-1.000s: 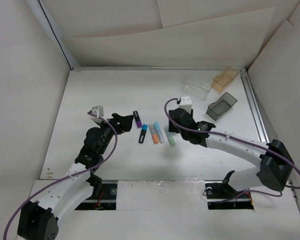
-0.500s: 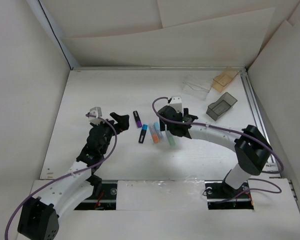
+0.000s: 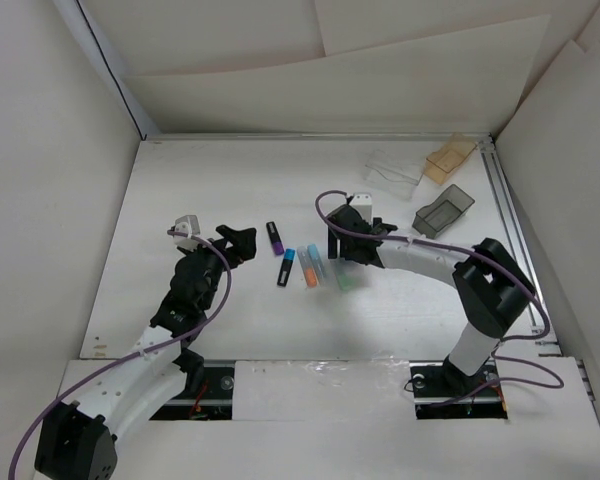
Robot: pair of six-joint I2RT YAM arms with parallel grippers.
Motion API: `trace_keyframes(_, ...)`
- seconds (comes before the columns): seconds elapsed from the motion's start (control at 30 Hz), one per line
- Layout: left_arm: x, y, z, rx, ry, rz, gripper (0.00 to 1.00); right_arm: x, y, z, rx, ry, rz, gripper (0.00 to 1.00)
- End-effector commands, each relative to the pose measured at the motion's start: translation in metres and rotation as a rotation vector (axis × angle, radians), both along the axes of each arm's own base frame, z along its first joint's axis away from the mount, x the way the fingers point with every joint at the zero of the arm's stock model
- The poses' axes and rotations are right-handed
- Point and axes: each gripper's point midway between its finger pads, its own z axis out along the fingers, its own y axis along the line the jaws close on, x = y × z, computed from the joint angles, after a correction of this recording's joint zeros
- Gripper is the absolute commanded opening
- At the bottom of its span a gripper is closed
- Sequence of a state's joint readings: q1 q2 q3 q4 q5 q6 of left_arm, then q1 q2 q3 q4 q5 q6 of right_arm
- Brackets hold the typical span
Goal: Sort the stationery into containers
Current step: Pick up the stationery from the center of the board, then place the stationery in the storage box.
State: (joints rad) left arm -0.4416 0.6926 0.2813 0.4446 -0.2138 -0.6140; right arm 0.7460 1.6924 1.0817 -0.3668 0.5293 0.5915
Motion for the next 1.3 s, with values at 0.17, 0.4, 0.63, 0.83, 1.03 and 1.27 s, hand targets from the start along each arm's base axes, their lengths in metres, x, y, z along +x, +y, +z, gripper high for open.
trace_keyframes(0.17, 0.003, -0.002, 0.008, -0.021, -0.024, 0.0, 1.0, 0.015, 0.012, -0.006, 0.05, -0.007, 0.021, 0.65)
trace_keyframes(0.4, 0.005, -0.012, 0.009, -0.013, -0.018, -0.048, 1.0, 0.039, 0.006, 0.055, 0.054, -0.142, -0.017, 0.41)
trace_keyframes(0.63, 0.003, -0.021, 0.013, -0.012, -0.027, -0.099, 0.93, 0.129, -0.08, 0.153, 0.142, -0.338, -0.223, 0.41)
trace_keyframes(0.83, 0.0, -0.031, 0.013, -0.02, -0.035, -0.161, 0.86, 0.212, -0.19, 0.199, 0.113, -0.42, -0.485, 0.42)
trace_keyframes(1.03, -0.003, -0.041, 0.013, -0.026, -0.037, -0.22, 0.86, 0.261, -0.271, 0.181, 0.041, -0.39, -0.62, 0.42)
trace_keyframes(1.27, -0.003, -0.048, 0.012, -0.038, -0.035, -0.249, 0.86, 0.293, -0.321, 0.159, 0.111, -0.387, -0.632, 0.42)
